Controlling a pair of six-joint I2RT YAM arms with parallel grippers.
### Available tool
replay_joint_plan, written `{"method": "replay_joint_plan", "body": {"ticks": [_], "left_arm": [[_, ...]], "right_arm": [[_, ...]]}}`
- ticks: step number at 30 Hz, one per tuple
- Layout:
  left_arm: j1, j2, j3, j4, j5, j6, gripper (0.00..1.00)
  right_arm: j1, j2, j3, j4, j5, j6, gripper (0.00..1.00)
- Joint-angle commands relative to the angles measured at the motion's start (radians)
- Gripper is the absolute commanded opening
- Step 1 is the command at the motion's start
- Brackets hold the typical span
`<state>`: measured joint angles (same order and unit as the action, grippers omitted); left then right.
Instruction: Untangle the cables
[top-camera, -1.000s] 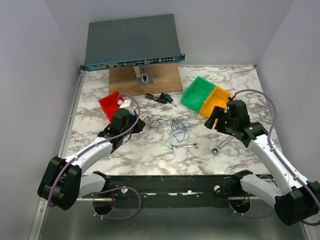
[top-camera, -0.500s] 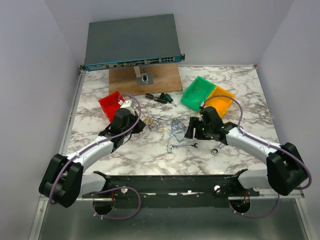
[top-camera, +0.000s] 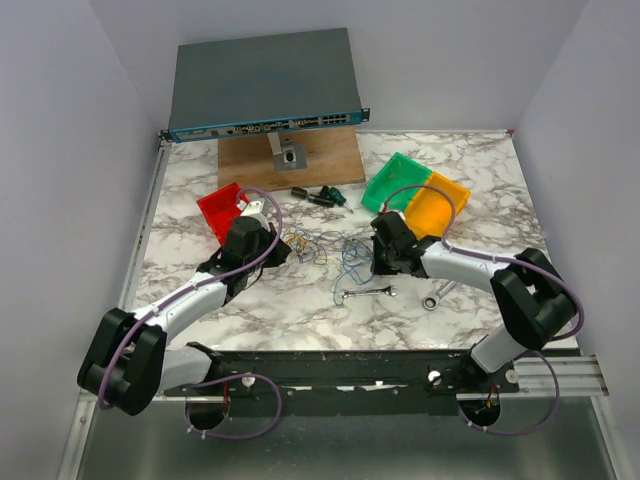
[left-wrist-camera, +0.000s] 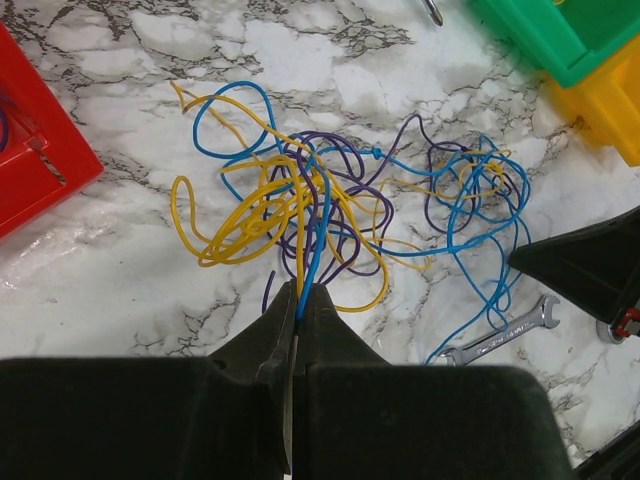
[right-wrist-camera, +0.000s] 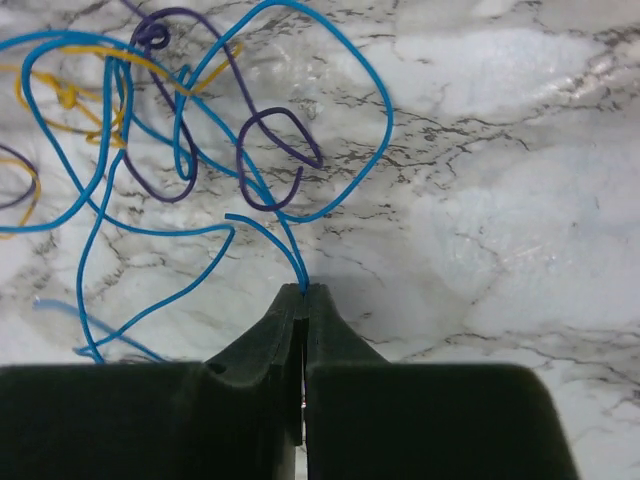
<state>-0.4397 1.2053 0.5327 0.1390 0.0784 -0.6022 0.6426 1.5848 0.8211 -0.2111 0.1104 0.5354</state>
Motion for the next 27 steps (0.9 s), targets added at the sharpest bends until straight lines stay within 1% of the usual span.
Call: {"method": "replay_joint_plan", "body": {"ticks": [1,2,4,7,10,13,15,18,20,22,25,27], "left_arm": [[0.006,-0.036,0.018,-0.010,-0.059,0.008,0.00],[0.006,-0.052,0.011,-0.013,-0.070,0.002,0.00],[0.007,-0.087,-0.008,-0.018,-0.142,-0.013,0.00],[0.007,-0.136,-0.031,-0.036,-0.207,-0.031,0.00],[0.007,-0.169,-0.046,-0.058,-0.267,-0.047,0.00],[0.007,-0.185,-0.057,-0.057,-0.278,-0.052,0.00],[0.007,-0.184,-0.055,-0.061,-0.285,-0.054,0.00],[0.007,-0.176,-0.050,-0.067,-0.287,-0.053,0.00],[0.007,-0.172,-0.046,-0.072,-0.291,-0.054,0.00],[0.007,-0.172,-0.045,-0.078,-0.296,-0.054,0.00],[0.008,-0.171,-0.045,-0.077,-0.296,-0.054,0.00],[0.007,-0.173,-0.043,-0.079,-0.301,-0.052,0.00]], "right_arm": [[0.008,-0.045,0.030,-0.073,0.165,0.037,0.01],[0.008,-0.075,0.029,-0.106,0.217,0.045,0.01],[0.004,-0.155,0.032,-0.176,0.309,0.072,0.01],[-0.021,-0.274,0.053,-0.293,0.420,0.117,0.01],[-0.087,-0.425,0.102,-0.400,0.511,0.147,0.01],[-0.165,-0.574,0.159,-0.437,0.556,0.106,0.01],[-0.191,-0.636,0.232,-0.483,0.627,0.091,0.01],[-0.194,-0.671,0.369,-0.583,0.794,0.085,0.01],[-0.194,-0.687,0.457,-0.610,0.861,0.050,0.01],[-0.193,-0.700,0.523,-0.625,0.883,0.018,0.01],[-0.193,-0.699,0.567,-0.642,0.806,-0.019,0.01],[-0.193,-0.687,0.565,-0.661,0.747,-0.017,0.01]]}}
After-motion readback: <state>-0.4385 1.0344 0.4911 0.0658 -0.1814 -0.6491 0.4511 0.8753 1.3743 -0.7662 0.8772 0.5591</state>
